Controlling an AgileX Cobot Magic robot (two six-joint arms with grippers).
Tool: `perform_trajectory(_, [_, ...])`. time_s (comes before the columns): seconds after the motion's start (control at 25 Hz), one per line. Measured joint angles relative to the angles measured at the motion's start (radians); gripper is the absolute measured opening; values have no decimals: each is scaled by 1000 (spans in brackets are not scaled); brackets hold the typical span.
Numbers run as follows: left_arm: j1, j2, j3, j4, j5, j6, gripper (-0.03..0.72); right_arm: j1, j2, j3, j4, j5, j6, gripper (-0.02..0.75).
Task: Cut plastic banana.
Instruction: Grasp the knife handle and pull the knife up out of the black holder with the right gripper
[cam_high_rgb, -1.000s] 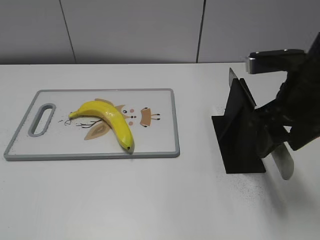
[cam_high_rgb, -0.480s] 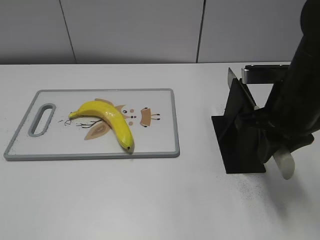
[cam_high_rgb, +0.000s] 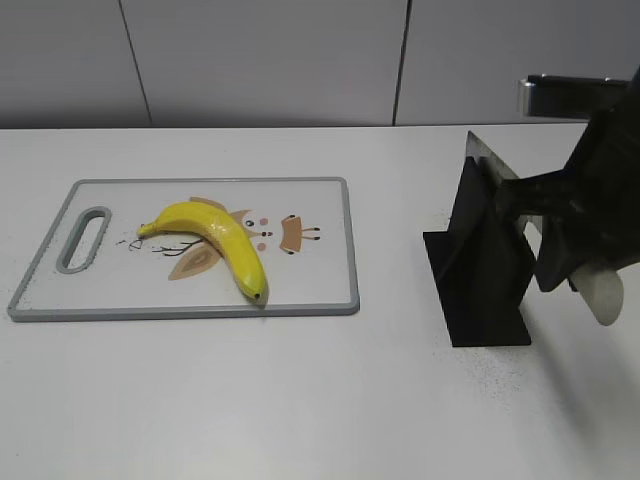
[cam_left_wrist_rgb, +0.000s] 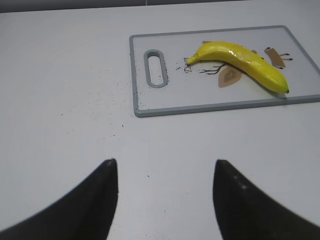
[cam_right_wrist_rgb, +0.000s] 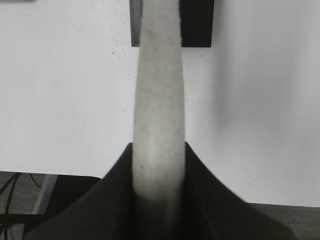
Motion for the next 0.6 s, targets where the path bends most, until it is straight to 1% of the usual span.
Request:
perform_trajectory(0.28, [0,0,0,0,0,0,589,0,-103,-22,0,6,15,162])
perform_trajectory(0.44, [0,0,0,0,0,1,589,0,-135,-75,-3,12,9,162])
perform_trajectory(0.6, [0,23,-35,0,-1,39,589,0,-138,-162,-6,38,-144,162])
